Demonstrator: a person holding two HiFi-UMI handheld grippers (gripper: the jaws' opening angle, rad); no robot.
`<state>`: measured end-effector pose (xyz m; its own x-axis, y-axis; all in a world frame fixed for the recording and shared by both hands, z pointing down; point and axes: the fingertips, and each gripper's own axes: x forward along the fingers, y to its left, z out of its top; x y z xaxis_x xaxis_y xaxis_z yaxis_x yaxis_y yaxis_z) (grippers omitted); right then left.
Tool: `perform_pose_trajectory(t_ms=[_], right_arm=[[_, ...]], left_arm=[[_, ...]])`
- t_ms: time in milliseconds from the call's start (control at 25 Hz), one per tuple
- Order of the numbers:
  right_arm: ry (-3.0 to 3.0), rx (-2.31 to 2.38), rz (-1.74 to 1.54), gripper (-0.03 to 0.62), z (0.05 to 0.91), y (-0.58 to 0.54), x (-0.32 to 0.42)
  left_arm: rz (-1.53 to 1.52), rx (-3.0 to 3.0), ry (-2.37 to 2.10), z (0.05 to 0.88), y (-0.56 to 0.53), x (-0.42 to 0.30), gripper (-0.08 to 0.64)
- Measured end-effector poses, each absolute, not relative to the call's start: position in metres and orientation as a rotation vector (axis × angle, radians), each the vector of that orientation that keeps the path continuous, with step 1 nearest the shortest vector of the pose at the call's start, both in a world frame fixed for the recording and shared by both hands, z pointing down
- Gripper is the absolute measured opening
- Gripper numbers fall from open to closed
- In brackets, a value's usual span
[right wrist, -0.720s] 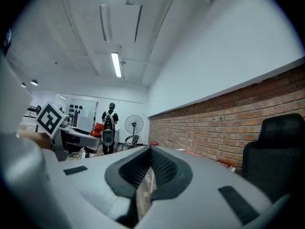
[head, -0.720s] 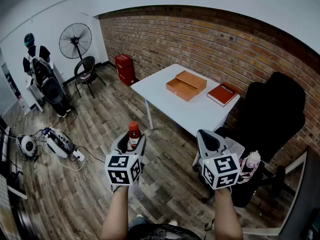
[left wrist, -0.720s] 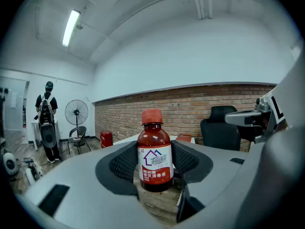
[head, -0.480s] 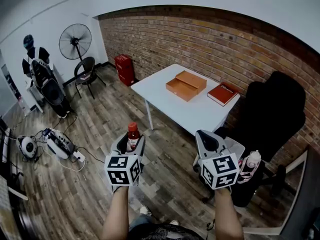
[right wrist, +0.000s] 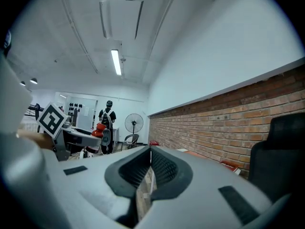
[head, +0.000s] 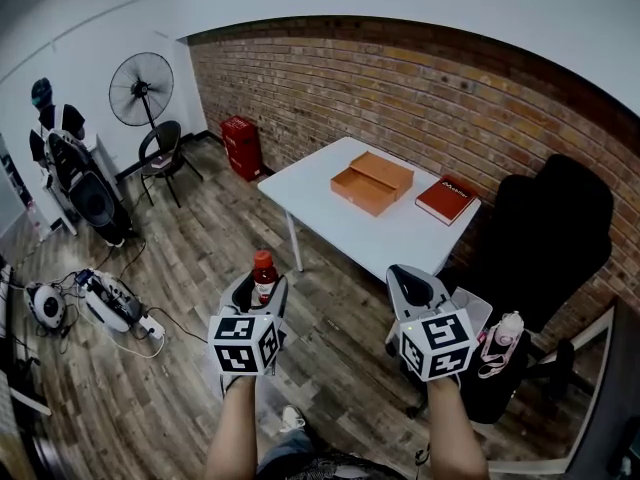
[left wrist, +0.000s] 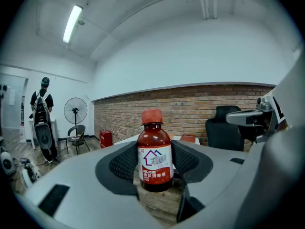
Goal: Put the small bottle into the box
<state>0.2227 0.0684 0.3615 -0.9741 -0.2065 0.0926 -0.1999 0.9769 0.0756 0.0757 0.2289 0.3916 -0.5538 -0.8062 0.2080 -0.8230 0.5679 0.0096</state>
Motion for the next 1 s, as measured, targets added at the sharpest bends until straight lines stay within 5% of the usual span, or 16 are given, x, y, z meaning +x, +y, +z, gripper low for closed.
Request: perform_pose_trajectory(t_ms=[1000], right_arm=[[-2.947, 0.512, -0.090, 0.021, 0.351, 0.069, 0.027]], left_arm=[[0.113, 1.561, -2.481, 0.381, 0.208, -0.135, 0.232]])
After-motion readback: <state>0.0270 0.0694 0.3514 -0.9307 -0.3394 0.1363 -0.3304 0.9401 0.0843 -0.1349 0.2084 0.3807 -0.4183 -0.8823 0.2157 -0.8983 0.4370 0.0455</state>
